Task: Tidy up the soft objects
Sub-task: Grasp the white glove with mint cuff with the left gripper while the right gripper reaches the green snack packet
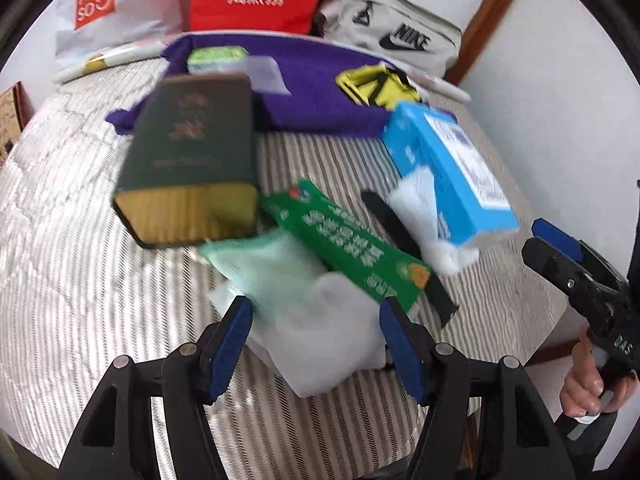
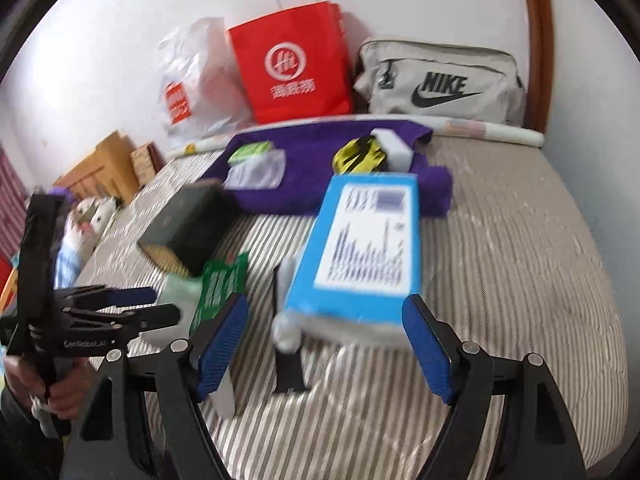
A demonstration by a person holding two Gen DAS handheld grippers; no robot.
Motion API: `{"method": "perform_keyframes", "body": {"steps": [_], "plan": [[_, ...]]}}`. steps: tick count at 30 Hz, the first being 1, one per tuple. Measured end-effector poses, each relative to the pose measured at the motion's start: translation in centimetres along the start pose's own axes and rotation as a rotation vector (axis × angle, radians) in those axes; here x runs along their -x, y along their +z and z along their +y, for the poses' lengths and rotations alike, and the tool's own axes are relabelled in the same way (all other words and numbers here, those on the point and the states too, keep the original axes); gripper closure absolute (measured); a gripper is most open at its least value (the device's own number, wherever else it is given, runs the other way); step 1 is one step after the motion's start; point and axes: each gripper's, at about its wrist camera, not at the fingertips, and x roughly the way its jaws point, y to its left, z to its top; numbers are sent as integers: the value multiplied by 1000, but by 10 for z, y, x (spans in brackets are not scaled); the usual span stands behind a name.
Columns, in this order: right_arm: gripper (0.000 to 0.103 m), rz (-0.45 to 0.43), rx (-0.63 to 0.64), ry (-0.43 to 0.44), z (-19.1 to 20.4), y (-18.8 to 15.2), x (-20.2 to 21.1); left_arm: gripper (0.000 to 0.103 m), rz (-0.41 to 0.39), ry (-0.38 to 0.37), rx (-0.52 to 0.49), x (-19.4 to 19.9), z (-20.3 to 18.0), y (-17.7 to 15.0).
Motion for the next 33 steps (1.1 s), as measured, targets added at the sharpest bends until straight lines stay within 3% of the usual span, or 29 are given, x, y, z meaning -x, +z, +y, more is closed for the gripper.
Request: {"method": "perform_keyframes", "body": {"steps": [6,7,8,11,16,21,25,28,33], "plan": [[24,8,25,-5,10,-12,-2,39,-16,37,-37,-11,-10,0],[24,10,25,-8,11,-12,-3,47,-25,34,-36,-10,-9,0],[24,12,24,-10,11,-12,-3,63,-40,28,-35,-8,-9,0],[24,15,29,-6,14,-13,-3,83,-58,-55,-19,1,-2,2],[24,18,49,2,21,-13,-3,84,-88,-108,5,18,6,6],[24,24,66,11,28,-12,-5,85,-119,-110,25,43,18,7],[24,31,73,17,33,-13,-8,85,-134,-70,31,59,28,5],[24,33,84,21,38,-13,-10,85,-136,10,24,65,36,1],[25,36,127,48,54,-15,-17,84,-110,36,56,62,57,-9]]}}
